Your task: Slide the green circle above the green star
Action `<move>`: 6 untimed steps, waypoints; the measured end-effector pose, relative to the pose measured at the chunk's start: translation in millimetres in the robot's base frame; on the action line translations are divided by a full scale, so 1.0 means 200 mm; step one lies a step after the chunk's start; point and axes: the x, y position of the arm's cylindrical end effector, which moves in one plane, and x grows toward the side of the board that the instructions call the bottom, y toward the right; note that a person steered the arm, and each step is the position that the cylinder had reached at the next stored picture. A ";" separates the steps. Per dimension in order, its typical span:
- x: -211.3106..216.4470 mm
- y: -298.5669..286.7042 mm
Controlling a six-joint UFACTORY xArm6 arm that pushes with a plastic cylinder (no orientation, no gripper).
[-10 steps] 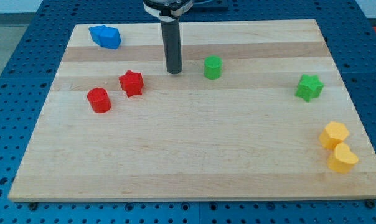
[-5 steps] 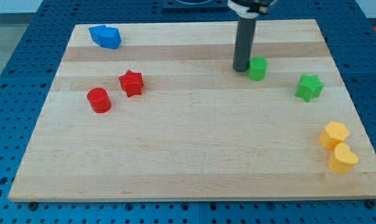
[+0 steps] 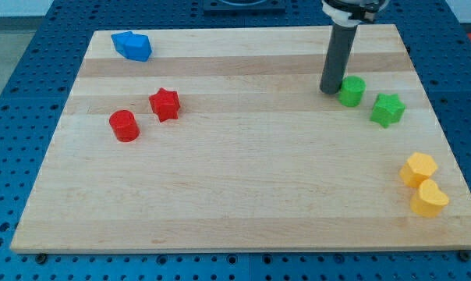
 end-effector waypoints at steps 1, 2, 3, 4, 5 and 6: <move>0.00 0.08; 0.00 0.12; 0.00 0.17; 0.00 0.17; -0.02 0.17; -0.06 0.17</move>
